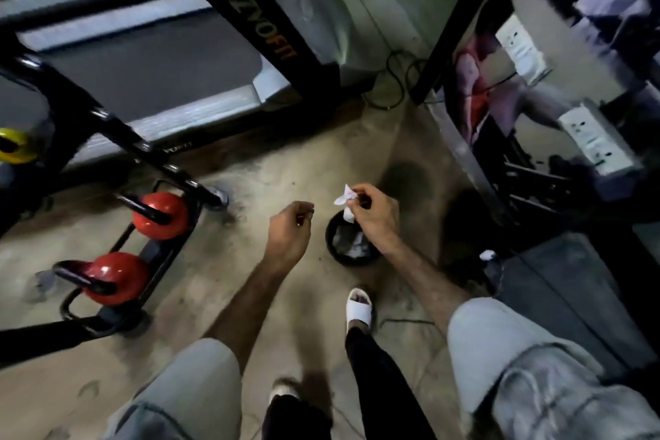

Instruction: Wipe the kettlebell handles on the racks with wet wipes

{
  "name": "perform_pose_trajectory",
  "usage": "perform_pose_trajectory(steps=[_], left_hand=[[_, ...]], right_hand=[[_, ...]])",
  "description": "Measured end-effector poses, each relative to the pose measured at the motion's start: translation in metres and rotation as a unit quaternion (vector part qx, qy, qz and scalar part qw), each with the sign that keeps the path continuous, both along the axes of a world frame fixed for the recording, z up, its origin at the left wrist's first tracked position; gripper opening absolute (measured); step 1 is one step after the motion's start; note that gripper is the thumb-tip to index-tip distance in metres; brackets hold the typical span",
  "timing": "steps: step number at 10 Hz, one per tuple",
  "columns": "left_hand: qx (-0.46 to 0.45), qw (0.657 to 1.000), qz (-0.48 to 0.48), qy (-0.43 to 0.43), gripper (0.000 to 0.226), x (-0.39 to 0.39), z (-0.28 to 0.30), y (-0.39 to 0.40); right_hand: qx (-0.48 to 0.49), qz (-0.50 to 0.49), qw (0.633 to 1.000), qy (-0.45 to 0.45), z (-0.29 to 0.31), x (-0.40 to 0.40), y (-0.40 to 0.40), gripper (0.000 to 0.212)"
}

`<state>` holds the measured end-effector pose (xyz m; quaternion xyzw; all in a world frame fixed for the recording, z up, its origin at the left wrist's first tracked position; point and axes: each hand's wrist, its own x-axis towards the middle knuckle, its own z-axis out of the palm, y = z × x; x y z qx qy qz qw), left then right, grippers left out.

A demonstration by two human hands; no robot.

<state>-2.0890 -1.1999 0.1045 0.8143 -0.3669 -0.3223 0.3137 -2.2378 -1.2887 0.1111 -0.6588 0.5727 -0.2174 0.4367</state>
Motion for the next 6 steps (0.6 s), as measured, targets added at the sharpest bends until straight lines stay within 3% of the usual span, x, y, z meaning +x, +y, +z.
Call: perform_pose_trajectory(steps=[1,4,6], left_hand=[[0.049,0.998,-0.028,0.009,0.021,-0.012,-0.083,-0.037],[0.122,0.982,-0.147,-0.007,0.034,-0.032,-0.357,-0.089],[0.167,0.973,-0.153,-0.034,0.032,-0.035,-0.456,-0.096]], right_hand=[[-0.013,-0.024,0.997,0.065,-0.095,-0.010,-0.033,0.006],[0.097,-0.014,0.982,0.164,-0.397,-0.028,-0.077,0.010],[0.137,0.029,0.967,0.212,-0.500,-0.022,-0.085,0.029]])
